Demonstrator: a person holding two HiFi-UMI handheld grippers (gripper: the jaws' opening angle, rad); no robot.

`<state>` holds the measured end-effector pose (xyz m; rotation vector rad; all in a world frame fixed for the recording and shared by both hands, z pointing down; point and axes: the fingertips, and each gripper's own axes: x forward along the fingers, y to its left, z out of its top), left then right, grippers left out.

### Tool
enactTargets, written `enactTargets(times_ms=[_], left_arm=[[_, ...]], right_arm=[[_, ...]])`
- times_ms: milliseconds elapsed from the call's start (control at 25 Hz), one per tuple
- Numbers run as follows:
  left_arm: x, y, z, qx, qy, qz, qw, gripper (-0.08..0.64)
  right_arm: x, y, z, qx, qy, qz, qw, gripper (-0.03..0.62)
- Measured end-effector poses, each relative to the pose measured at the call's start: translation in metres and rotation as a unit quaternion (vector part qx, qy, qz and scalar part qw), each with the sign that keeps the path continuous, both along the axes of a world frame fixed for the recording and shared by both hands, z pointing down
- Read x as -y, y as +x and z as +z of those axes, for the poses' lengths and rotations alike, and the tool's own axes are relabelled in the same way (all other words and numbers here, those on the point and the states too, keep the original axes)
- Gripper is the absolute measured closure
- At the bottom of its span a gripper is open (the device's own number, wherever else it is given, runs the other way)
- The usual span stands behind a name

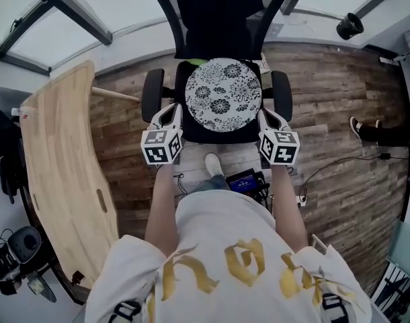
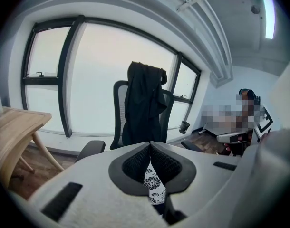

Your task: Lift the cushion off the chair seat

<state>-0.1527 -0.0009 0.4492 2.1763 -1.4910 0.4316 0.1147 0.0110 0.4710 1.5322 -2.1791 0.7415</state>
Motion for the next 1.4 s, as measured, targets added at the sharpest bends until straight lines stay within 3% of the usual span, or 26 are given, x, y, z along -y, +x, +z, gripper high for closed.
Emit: enactTargets(times_ms=[280, 480, 880, 1400], left_arm=[[0.031, -0.007, 0.003, 0.001, 0.003, 0.020, 0.9998, 0.549], [0.046, -0.019, 0.006, 0.002, -0.003, 0.001, 1.0000, 0.549], [0.057, -0.013, 0.005, 0.008, -0.005, 0.002, 1.0000, 0.549], [0.068, -0.027, 0.026, 0.009, -0.026, -0.027, 0.9993, 0.548]], right_arm=[[0.024, 0.004, -0.004, -0.015, 0.011, 0.029, 0.999, 0.580], [0.029, 0.013, -0.009, -0.021, 0.016, 0.043, 0.999, 0.580], [0.040, 0.025, -0.008, -0.036, 0.017, 0.054, 0.998, 0.580], [0.065, 0.016, 0.004, -0.052, 0.010, 0.027, 0.998, 0.580]])
